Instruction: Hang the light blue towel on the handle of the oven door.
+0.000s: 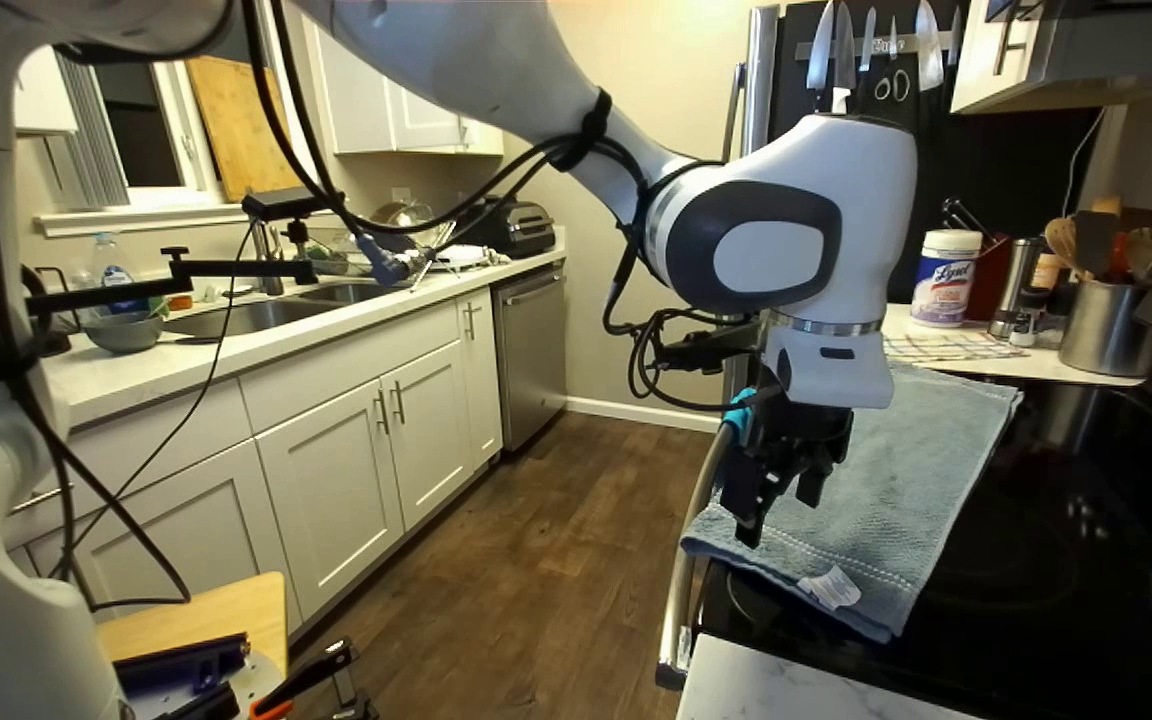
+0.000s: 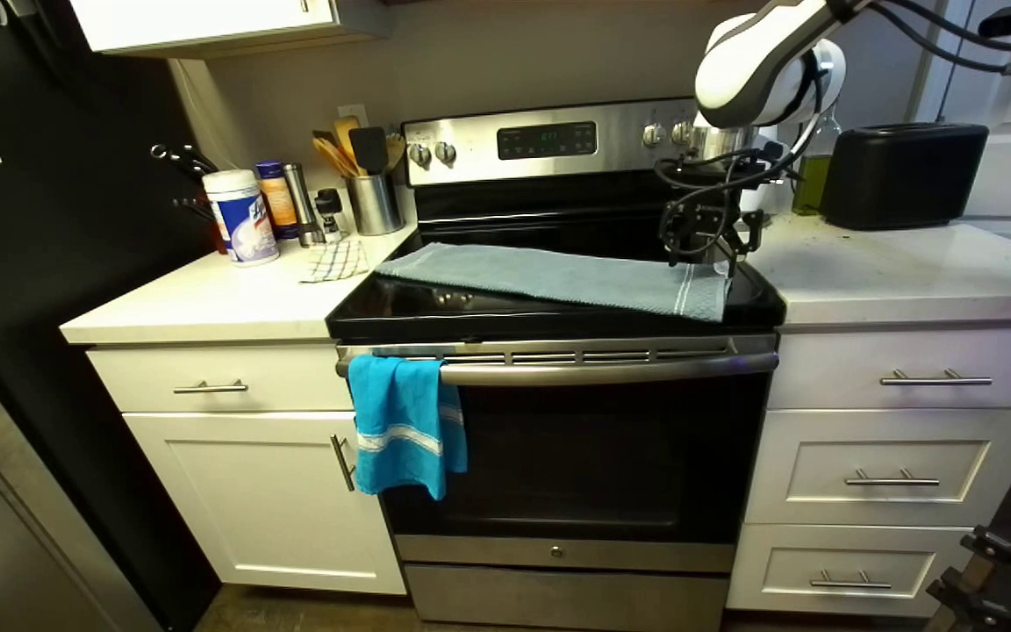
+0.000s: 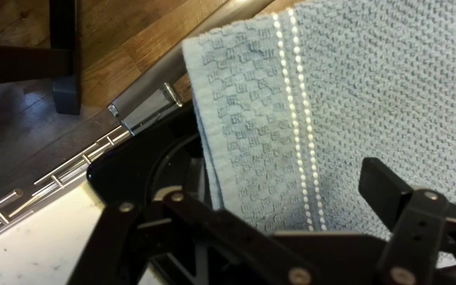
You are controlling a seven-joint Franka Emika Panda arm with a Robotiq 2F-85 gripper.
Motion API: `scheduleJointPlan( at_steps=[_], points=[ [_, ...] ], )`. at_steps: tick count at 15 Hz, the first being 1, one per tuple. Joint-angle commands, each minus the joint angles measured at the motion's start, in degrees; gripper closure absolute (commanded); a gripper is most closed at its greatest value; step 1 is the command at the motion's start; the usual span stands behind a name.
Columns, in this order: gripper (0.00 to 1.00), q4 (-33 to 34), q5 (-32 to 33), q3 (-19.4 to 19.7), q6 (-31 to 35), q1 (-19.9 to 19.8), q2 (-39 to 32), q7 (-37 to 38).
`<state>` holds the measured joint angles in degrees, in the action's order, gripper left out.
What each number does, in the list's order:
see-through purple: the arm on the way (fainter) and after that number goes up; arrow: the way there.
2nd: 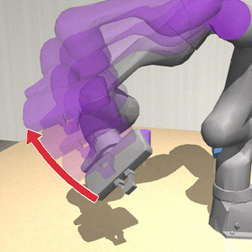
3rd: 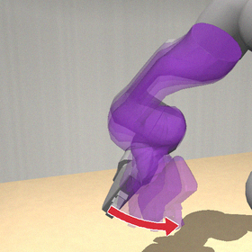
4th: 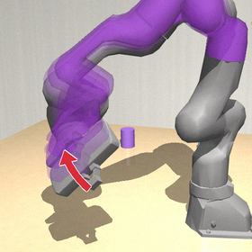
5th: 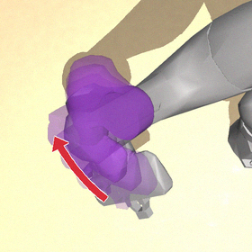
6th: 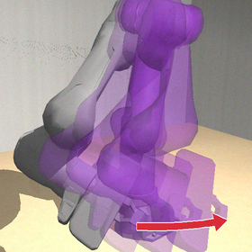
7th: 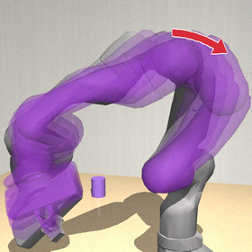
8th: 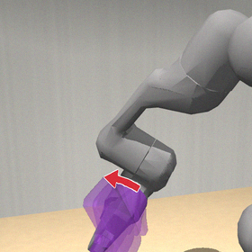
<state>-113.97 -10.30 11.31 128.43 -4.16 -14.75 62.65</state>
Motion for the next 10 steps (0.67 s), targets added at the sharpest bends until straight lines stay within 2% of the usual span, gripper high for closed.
scheduleJointPlan(
  at_steps=[1,10],
  points=[
    [0.00,-3.47,0.04,-0.40,5.22,-0.27,1.33,1.09],
    [0.00,-10.42,0.74,-0.19,15.77,-0.01,1.66,0.19]
  ],
)
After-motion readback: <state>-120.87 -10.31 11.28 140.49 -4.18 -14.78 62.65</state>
